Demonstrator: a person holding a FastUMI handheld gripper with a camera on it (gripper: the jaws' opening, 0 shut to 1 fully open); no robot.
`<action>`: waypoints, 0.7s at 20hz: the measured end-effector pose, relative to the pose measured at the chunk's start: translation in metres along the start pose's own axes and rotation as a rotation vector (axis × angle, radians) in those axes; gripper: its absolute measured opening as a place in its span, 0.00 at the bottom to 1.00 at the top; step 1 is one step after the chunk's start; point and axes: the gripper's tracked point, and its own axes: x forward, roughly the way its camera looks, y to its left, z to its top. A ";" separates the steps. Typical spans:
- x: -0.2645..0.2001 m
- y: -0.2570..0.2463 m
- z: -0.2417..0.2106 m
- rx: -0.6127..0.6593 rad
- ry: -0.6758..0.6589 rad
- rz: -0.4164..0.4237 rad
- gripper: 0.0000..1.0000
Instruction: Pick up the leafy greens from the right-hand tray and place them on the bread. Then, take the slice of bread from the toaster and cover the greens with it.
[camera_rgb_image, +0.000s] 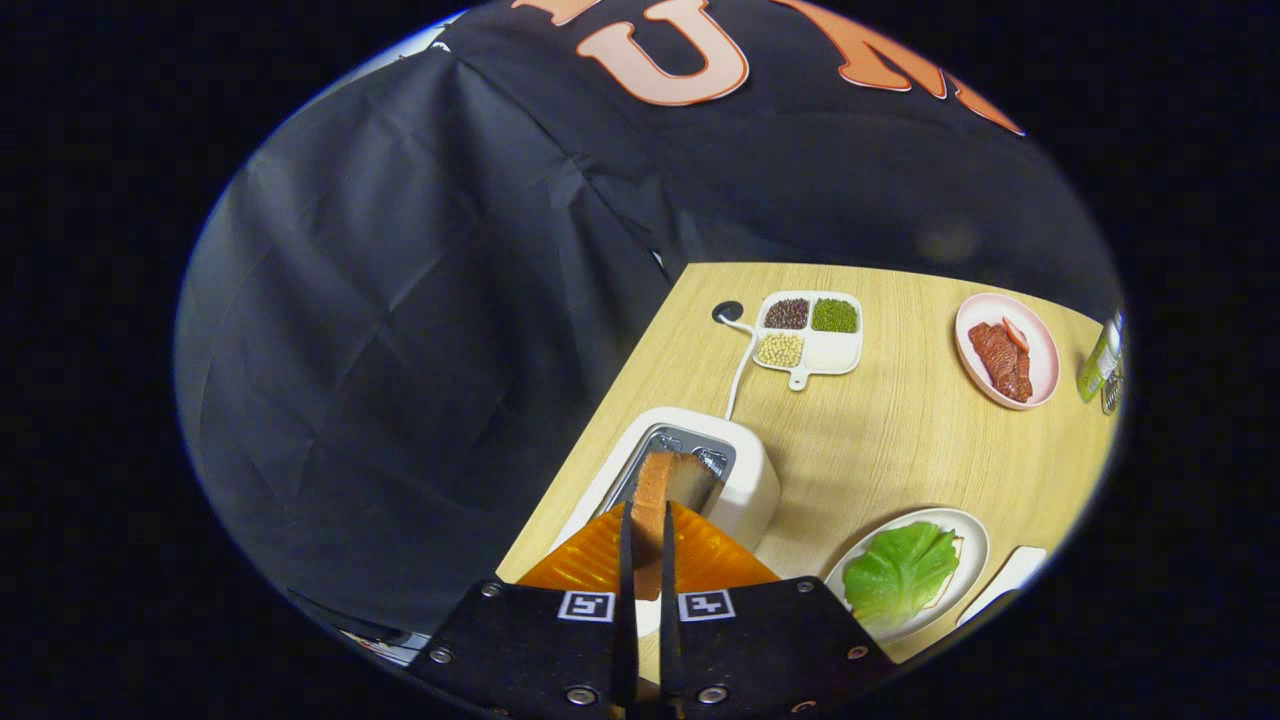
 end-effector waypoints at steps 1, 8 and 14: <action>-0.008 0.000 0.001 -0.001 -0.014 0.013 0.09; -0.060 -0.016 -0.001 0.025 -0.102 0.091 0.09; -0.102 -0.067 -0.020 0.063 -0.163 0.092 0.09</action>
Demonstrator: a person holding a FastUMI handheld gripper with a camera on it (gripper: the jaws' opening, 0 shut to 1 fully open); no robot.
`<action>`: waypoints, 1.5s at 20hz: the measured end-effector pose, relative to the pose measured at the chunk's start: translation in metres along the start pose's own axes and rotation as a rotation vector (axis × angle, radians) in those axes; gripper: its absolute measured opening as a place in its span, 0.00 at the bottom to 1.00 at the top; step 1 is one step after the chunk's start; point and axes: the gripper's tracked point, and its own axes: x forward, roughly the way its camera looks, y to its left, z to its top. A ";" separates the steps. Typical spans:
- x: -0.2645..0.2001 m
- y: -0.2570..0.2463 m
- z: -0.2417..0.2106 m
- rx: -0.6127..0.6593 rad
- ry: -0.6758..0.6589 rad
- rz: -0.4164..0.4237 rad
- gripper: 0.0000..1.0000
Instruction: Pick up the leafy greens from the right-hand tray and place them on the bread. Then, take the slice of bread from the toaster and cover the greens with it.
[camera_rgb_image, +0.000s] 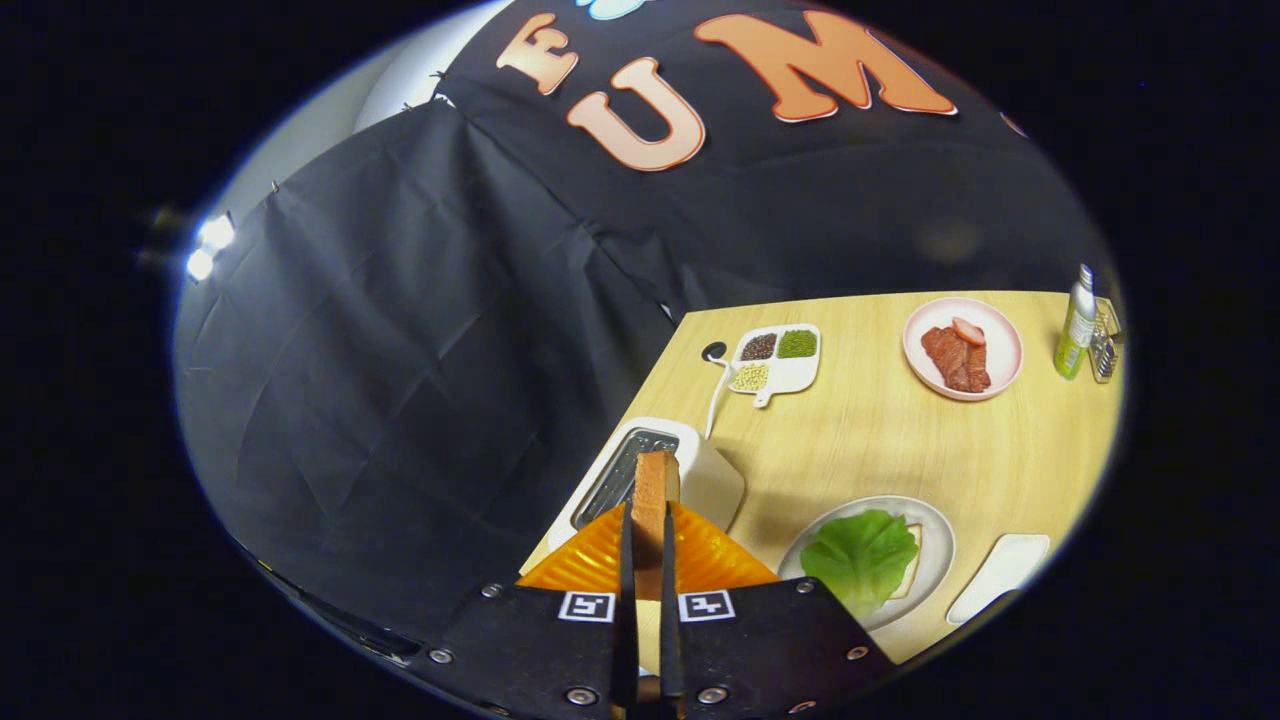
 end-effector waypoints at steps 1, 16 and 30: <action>-0.004 -0.008 -0.004 0.005 -0.006 -0.003 0.09; -0.016 -0.092 -0.066 0.019 -0.041 -0.007 0.09; 0.015 -0.175 -0.109 0.117 0.019 -0.071 0.09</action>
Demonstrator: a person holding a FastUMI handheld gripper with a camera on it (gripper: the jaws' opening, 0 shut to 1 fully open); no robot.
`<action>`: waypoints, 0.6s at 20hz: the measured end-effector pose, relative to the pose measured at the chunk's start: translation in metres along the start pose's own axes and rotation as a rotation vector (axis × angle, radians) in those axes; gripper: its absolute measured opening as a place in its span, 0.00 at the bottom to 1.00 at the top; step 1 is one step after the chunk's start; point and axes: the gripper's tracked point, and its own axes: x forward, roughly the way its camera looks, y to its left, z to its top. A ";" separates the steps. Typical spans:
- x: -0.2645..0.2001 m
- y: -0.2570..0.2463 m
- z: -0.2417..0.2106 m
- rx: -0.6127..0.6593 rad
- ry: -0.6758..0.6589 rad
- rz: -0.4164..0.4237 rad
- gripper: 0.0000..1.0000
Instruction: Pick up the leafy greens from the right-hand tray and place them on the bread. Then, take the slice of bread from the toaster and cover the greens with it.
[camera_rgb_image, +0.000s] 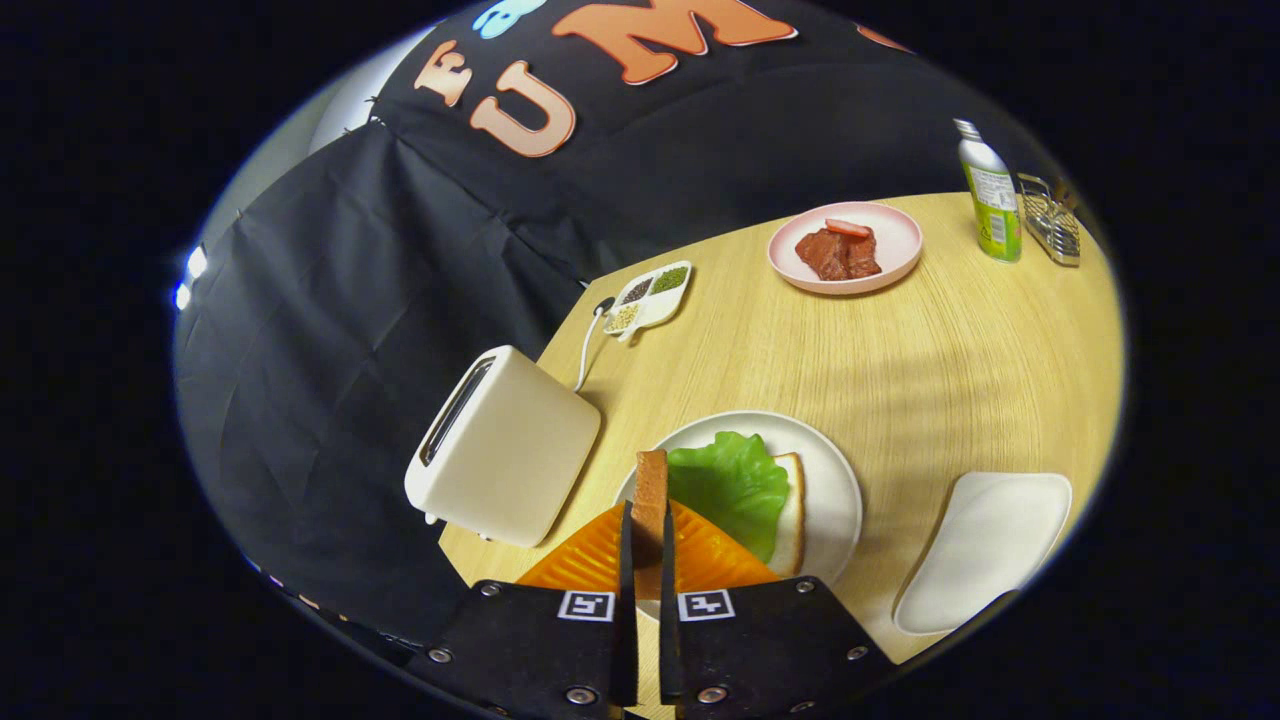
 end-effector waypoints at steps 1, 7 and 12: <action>0.003 -0.007 0.000 0.009 -0.005 -0.017 0.09; 0.008 -0.042 0.001 -0.047 -0.049 -0.143 0.22; -0.011 -0.053 0.033 -0.141 -0.210 -0.229 0.38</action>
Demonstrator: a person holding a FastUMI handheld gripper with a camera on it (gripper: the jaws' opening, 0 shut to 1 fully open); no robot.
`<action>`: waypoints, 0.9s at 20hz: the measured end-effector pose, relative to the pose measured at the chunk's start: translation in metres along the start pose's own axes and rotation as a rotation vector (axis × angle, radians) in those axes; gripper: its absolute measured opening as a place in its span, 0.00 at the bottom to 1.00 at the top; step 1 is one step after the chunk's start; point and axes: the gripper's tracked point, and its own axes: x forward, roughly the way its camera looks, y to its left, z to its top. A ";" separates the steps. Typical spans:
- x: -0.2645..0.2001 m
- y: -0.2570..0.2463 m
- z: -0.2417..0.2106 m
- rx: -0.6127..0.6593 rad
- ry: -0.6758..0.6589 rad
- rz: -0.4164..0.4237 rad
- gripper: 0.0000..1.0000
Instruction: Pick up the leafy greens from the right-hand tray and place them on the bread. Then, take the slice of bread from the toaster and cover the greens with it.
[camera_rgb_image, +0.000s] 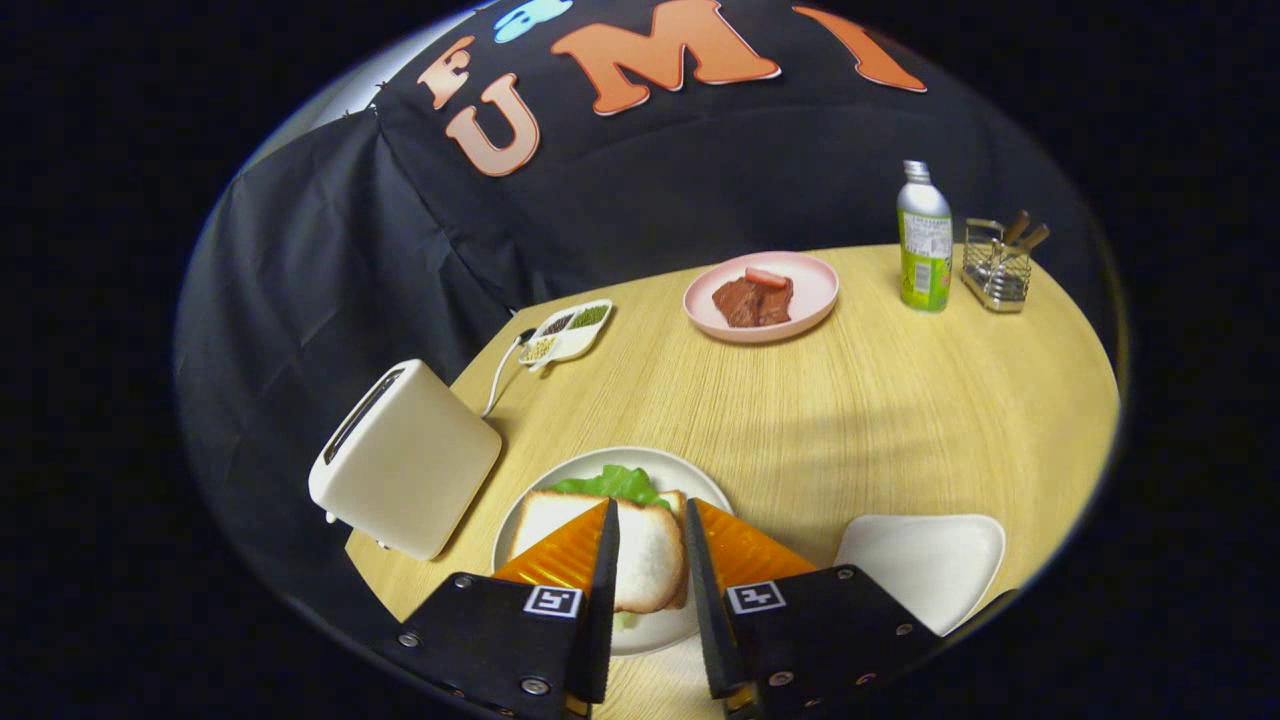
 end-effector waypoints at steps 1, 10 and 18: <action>-0.006 -0.001 0.011 -0.014 -0.050 -0.008 0.41; -0.087 -0.021 0.105 -0.179 -0.480 -0.127 0.76; -0.152 -0.031 0.143 -0.330 -0.764 -0.237 0.87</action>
